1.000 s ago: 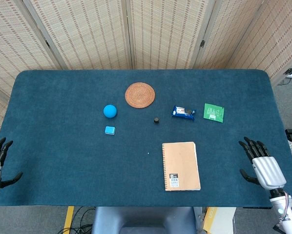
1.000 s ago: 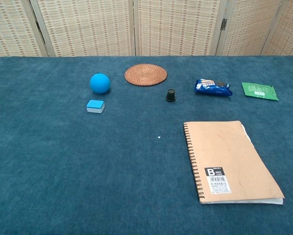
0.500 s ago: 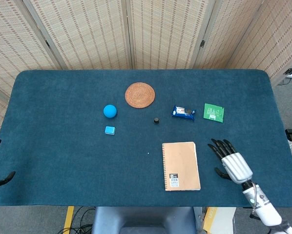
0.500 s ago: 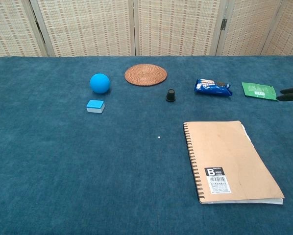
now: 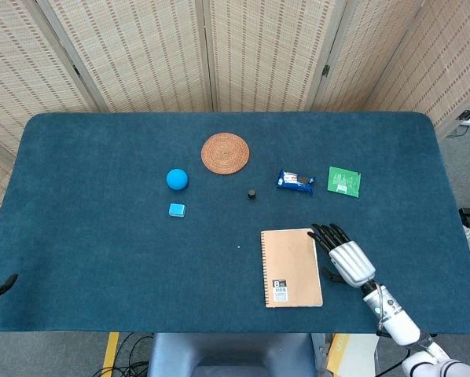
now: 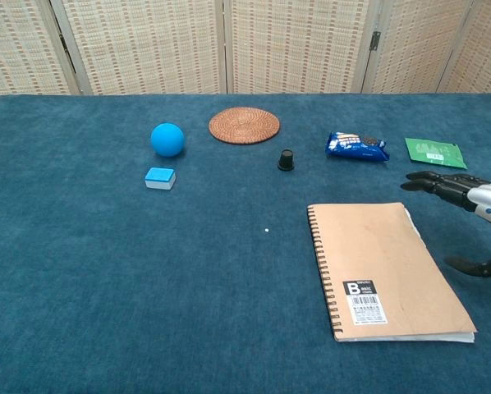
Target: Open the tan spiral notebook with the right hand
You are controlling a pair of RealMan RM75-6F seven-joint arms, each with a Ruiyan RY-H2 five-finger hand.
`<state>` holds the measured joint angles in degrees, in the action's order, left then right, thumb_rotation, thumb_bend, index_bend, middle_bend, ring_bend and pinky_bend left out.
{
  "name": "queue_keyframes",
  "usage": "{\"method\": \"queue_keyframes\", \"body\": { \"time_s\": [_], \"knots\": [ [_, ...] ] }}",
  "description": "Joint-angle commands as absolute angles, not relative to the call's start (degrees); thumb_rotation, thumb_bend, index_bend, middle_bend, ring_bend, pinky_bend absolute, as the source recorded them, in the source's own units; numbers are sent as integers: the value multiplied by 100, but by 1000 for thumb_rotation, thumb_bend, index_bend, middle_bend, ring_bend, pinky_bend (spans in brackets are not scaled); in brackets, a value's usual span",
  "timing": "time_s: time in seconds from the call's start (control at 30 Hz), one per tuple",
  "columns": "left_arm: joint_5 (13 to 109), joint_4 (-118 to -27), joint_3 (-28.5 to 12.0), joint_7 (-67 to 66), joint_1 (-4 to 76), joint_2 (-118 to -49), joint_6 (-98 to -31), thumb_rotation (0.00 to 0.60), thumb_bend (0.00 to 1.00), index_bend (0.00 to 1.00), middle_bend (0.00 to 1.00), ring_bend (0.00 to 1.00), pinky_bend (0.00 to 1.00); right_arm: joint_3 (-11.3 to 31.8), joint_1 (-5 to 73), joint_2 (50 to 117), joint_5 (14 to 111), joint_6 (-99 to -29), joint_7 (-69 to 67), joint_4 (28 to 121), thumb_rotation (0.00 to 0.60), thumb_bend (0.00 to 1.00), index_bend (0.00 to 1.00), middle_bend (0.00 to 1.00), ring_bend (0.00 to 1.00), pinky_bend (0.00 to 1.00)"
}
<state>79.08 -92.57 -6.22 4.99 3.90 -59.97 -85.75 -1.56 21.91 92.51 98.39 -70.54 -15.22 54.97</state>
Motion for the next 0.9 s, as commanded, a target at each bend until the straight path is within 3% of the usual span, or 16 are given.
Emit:
{"method": "queue_keyframes", "body": {
  "time_s": [0.03,0.63,0.9],
  "knots": [
    [7919,-9259,-620,492,391,-6000,-8576,600,206,99,9,25,180,-216,2251,9385,9801,-6978,-1652,5333,600,367,0,0,0,0],
    [7944,-9258,-636,482,361,-6005,-8636,600,206,99,9,25,180,-303,2407,9676,9727,-7040,-1855,5092,600,366,0,0,0,0],
    [7933,-9281,-685,567,295,-5982,-8778,600,206,99,10,25,180,-138,2619,9968,9787,-7346,-2092,5020,600,366,0,0,0,0]
  ]
}}
